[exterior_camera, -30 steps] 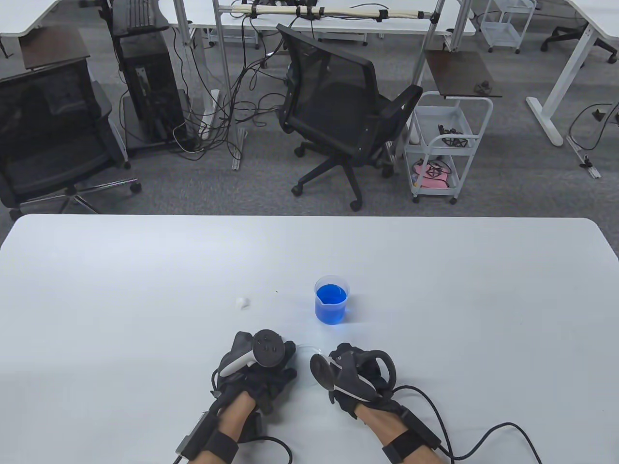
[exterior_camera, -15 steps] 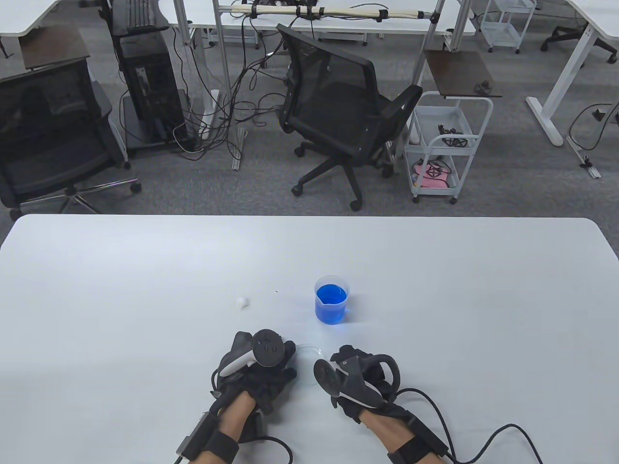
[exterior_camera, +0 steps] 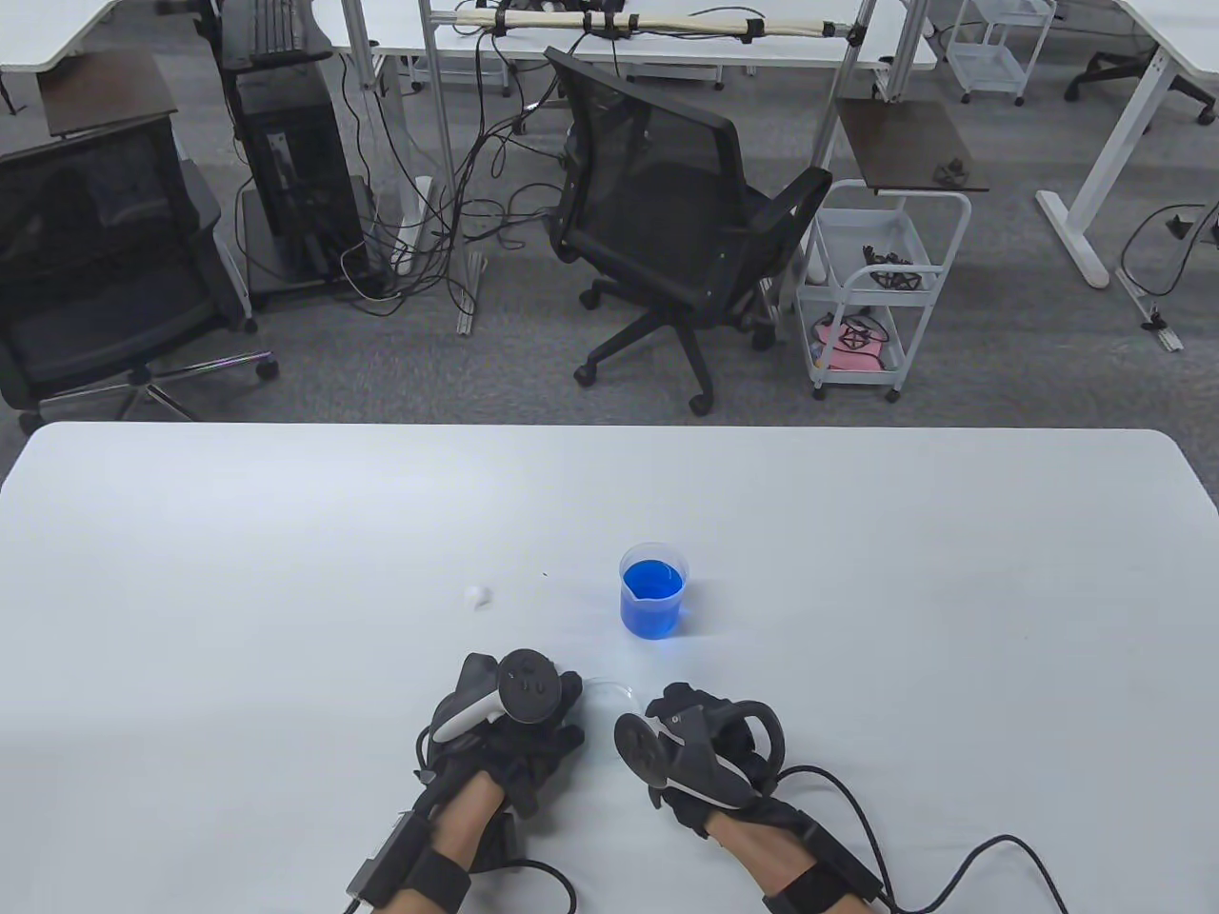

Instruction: Dip tweezers-held cotton tuft into dye solution and dot onto culture dish

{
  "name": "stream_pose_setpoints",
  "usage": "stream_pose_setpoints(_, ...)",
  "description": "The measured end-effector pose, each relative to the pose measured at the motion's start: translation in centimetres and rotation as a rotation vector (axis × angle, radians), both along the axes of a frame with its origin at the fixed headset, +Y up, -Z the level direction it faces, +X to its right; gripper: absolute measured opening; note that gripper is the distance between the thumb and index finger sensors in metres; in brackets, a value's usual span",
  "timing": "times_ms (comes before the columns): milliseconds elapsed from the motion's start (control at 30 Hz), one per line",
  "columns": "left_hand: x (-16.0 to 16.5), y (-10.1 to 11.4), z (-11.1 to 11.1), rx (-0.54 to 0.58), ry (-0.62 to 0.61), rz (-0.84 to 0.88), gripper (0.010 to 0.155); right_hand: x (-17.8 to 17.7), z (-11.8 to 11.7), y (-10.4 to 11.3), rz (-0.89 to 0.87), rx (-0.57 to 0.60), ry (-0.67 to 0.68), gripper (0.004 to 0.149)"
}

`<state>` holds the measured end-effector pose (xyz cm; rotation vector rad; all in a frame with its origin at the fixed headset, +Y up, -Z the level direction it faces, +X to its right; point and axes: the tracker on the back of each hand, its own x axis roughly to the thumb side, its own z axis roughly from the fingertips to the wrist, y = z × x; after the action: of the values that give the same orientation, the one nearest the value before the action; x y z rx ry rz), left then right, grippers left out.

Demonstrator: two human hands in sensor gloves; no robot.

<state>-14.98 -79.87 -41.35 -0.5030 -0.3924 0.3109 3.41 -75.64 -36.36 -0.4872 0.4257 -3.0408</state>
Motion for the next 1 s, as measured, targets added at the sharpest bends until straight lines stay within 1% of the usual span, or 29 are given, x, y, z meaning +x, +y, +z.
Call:
stream_pose_setpoints(67, 0.0, 0.0, 0.0, -0.002, 0.000, 0.003, 0.067, -0.2, 0.0, -0.2, 0.016, -0.012, 0.002, 0.040)
stream_pose_setpoints(233, 0.0, 0.0, 0.0, -0.004, 0.001, 0.003, 0.067, -0.8, -0.2, -1.9, 0.078, -0.046, 0.019, 0.040)
stream_pose_setpoints(400, 0.0, 0.0, 0.0, -0.006, 0.002, 0.002, 0.067, -1.0, -0.3, -2.2, 0.079, -0.040, 0.026, 0.040)
stream_pose_setpoints(467, 0.0, 0.0, 0.0, -0.005, 0.002, 0.002, 0.067, -0.9, -0.3, -1.8, 0.066, -0.026, 0.024, 0.040)
stream_pose_setpoints(667, 0.0, 0.0, 0.0, -0.005, 0.001, 0.001, 0.067, -0.5, 0.2, 0.6, -0.034, 0.039, 0.025, 0.040)
stream_pose_setpoints(733, 0.0, 0.0, 0.0, -0.006, 0.001, 0.002, 0.067, -0.6, 0.1, 0.7, -0.045, 0.040, 0.031, 0.040)
stream_pose_setpoints(900, 0.0, 0.0, 0.1, -0.003, 0.000, 0.001, 0.067, -1.3, -0.5, -1.2, 0.012, -0.023, 0.038, 0.040)
stream_pose_setpoints(1000, 0.1, 0.0, 0.1, -0.004, 0.000, 0.002, 0.067, -1.6, -0.7, -2.0, 0.036, -0.040, 0.047, 0.040)
